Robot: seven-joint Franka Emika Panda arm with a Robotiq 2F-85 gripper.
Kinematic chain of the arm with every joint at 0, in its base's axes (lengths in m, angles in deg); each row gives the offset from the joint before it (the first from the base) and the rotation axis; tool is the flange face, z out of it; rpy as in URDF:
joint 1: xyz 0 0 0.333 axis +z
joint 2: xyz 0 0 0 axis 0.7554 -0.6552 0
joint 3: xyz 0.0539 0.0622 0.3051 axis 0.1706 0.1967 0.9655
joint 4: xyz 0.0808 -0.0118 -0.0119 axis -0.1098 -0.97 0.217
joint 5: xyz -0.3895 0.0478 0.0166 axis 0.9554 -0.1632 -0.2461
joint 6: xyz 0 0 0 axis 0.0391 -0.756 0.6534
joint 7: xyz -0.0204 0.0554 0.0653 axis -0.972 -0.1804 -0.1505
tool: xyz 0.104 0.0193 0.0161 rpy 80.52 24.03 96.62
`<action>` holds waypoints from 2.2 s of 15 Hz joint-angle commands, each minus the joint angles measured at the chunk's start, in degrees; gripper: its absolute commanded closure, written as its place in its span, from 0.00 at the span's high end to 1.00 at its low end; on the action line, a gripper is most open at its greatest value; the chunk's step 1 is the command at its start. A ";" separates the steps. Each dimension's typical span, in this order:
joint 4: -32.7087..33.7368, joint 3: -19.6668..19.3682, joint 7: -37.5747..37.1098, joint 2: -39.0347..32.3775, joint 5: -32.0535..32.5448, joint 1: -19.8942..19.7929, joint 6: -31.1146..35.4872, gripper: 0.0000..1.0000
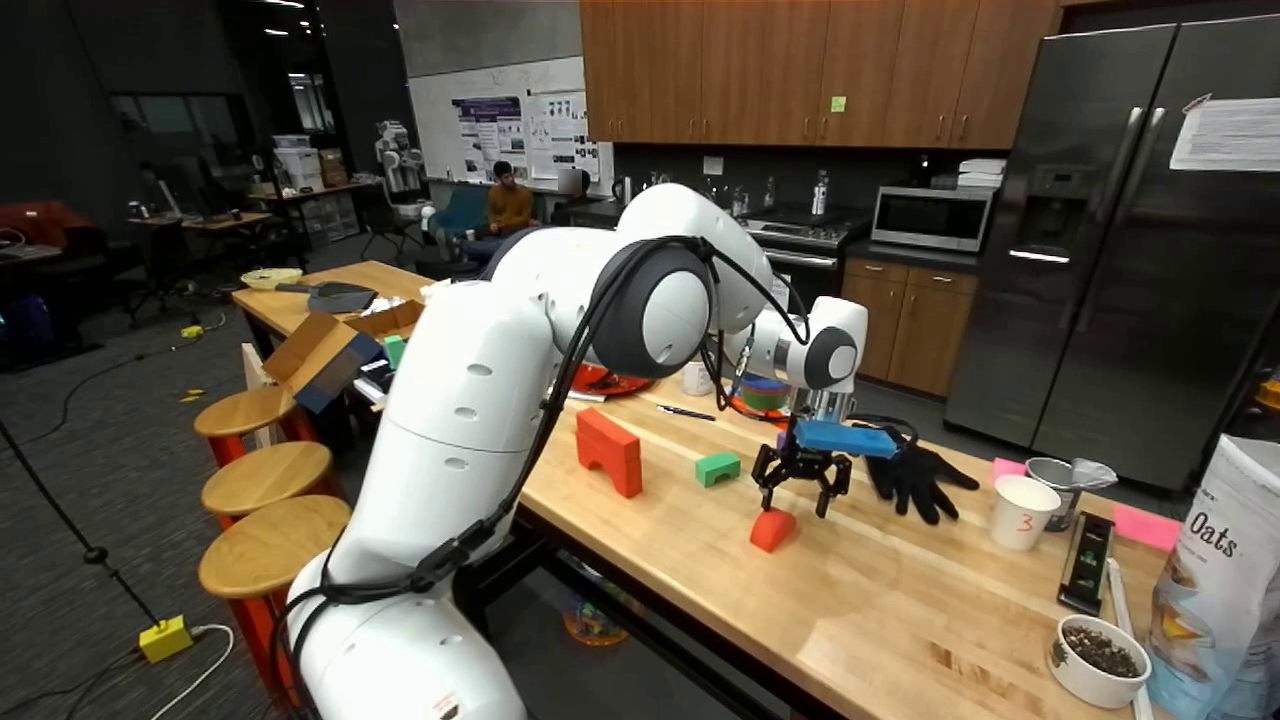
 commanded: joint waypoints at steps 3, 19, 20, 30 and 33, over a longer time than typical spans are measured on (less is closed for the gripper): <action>0.68 1.88 1.74 0.64 -7.03 -2.37 -4.82 1.00; 0.26 0.19 -3.60 0.39 -12.34 -1.05 -8.29 1.00; 0.30 -0.07 -5.67 0.51 -11.11 -0.57 -7.58 1.00; 1.76 0.21 -15.49 -0.23 -2.13 0.78 -8.69 1.00; 1.47 0.46 -15.79 -0.07 -2.37 0.61 -9.66 1.00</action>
